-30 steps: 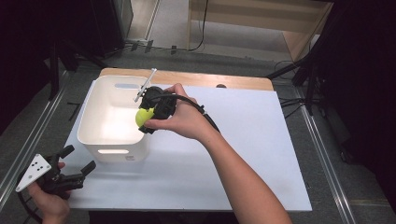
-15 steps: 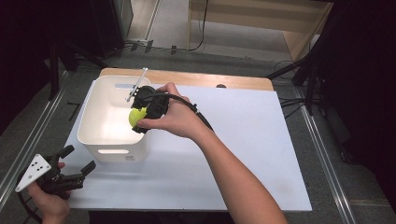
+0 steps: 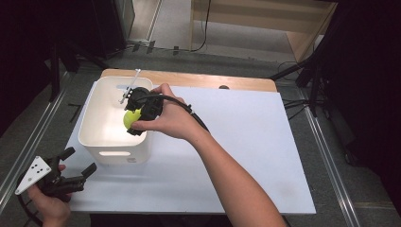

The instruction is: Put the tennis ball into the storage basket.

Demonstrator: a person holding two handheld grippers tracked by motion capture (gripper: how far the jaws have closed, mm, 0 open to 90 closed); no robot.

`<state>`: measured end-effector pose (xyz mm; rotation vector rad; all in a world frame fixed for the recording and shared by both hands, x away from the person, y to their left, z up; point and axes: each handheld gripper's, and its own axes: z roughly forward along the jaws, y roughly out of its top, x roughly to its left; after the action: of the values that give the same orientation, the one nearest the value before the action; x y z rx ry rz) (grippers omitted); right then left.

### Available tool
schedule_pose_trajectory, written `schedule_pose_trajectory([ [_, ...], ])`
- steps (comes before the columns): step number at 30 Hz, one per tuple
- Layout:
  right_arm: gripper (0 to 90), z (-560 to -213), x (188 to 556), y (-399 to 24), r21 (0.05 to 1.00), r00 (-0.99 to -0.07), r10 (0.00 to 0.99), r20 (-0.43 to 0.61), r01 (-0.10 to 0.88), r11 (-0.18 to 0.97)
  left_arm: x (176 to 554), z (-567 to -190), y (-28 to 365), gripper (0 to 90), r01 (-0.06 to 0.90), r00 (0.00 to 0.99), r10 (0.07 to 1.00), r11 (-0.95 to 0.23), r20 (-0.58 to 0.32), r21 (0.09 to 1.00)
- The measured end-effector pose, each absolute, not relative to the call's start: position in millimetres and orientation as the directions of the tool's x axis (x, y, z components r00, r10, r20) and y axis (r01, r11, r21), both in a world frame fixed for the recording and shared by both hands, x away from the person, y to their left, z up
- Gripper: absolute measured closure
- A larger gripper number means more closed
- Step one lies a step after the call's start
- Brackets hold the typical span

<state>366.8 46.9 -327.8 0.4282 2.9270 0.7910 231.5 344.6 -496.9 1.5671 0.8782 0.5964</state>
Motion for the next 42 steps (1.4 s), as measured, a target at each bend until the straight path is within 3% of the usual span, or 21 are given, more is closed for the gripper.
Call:
schedule_pose_trajectory([
  [42, 23.4, -362.6, 371.7, 66.9, 0.446, -0.964, 0.268, -0.003, 0.238, 0.863, 231.6, -496.9, 344.8, 0.0, 0.206, 0.586, 0.804, -0.031, -0.098, 0.978],
])
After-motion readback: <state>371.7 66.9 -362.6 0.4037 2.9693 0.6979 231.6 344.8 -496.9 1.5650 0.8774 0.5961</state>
